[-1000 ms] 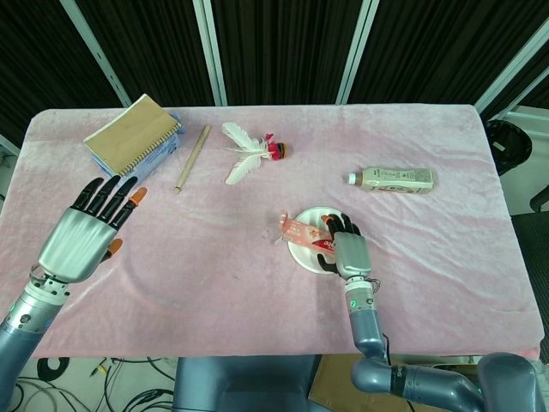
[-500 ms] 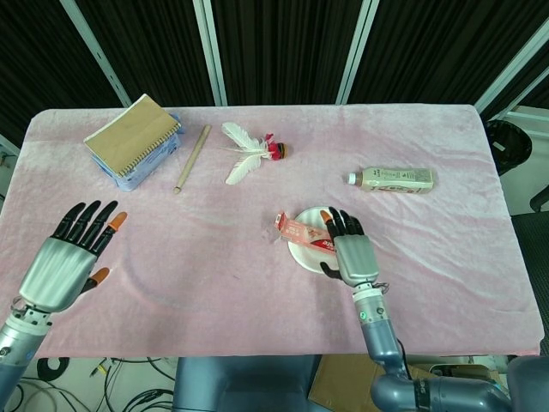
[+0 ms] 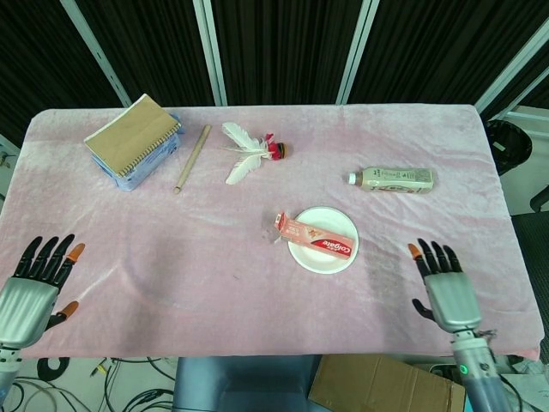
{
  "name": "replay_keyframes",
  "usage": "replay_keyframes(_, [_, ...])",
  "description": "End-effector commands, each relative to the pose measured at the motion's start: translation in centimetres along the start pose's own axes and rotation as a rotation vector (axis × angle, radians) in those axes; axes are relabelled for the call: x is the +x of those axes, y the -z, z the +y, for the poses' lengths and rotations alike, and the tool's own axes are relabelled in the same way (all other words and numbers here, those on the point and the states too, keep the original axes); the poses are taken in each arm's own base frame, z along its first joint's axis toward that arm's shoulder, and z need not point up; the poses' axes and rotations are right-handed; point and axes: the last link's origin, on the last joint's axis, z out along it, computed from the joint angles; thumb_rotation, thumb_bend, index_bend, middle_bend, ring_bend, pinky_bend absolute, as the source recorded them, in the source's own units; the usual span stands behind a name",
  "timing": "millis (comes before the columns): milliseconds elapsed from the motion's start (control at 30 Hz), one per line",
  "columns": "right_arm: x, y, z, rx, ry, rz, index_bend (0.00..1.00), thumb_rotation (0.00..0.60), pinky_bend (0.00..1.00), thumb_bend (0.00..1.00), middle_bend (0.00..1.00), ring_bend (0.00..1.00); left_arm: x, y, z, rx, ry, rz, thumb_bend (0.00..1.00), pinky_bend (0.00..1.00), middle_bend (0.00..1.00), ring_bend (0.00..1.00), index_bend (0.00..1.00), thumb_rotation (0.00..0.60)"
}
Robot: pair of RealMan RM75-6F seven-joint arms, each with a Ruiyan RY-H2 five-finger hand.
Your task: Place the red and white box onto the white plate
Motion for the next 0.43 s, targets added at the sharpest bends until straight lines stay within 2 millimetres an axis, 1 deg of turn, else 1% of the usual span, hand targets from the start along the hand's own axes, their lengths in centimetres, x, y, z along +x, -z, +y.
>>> replay_keyframes(33, [0.1,3.7,3.7,-0.050,0.018,-0.001,0.00,0.600,0.06,0.16,0.00,0.00,-1.0,1.2,-0.7,0.037,0.025,-0.005,0.00,0.00,0.00,0.00,0.00,0.600])
replay_keyframes(100, [0.4,4.4,4.7,-0.066,0.022,0.019,0.00,0.600,0.06,0.16,0.00,0.00,-1.4,1.6,-1.1,0.050,0.029,-0.005,0.00,0.00,0.00,0.00,0.00,0.600])
replay_keyframes(133, [0.6,4.8,5.2,-0.080,0.020,0.036,0.00,0.600,0.06,0.16,0.00,0.00,-1.3,1.5,-0.9,0.057,0.045,-0.004,0.00,0.00,0.00,0.00,0.00,0.600])
replay_keyframes(233, [1.0,5.4,6.1,-0.115,0.021,0.068,0.00,0.600,0.06,0.17,0.00,0.00,-1.7,1.8,-1.1,0.098,0.054,-0.039,0.00,0.00,0.00,0.00,0.00,0.600])
replay_keyframes(300, [0.9,5.8,6.7,-0.146,0.022,0.070,0.00,0.600,0.06,0.18,0.00,0.00,-2.1,1.9,-1.2,0.125,0.070,-0.072,0.00,0.00,0.00,0.00,0.00,0.600])
replay_keyframes(367, [0.6,5.9,6.7,-0.175,-0.015,0.057,0.00,0.600,0.06,0.18,0.00,0.00,-2.5,1.8,-1.1,0.147,0.097,-0.097,0.00,0.00,0.00,0.00,0.00,0.600])
replay_keyframes(433, [0.6,5.7,6.7,-0.184,-0.031,0.055,0.00,0.600,0.06,0.18,0.00,0.00,-2.3,1.5,-0.8,0.153,0.121,-0.091,0.00,0.00,0.00,0.00,0.00,0.600])
